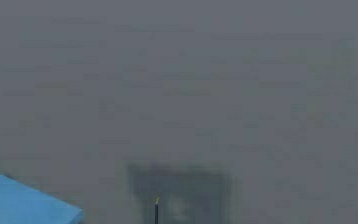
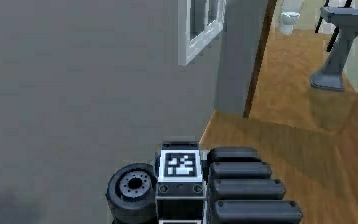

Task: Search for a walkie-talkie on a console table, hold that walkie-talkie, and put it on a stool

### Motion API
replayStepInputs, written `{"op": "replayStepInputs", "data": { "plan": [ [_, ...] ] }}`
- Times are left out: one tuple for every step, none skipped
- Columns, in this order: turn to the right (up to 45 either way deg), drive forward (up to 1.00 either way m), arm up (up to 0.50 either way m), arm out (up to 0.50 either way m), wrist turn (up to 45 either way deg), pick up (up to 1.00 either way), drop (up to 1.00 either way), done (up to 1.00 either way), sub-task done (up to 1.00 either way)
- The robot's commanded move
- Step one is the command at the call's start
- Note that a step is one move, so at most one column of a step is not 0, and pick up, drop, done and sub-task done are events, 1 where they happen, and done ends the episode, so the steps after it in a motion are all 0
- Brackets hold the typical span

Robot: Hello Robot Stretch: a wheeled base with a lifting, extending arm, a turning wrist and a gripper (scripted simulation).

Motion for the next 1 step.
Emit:
{"op": "replayStepInputs", "data": {
  "plan": [
    [-45.0,0.00,0.00,0.00,0.0,0.00,0.00,0.00,0.00]
  ]
}}
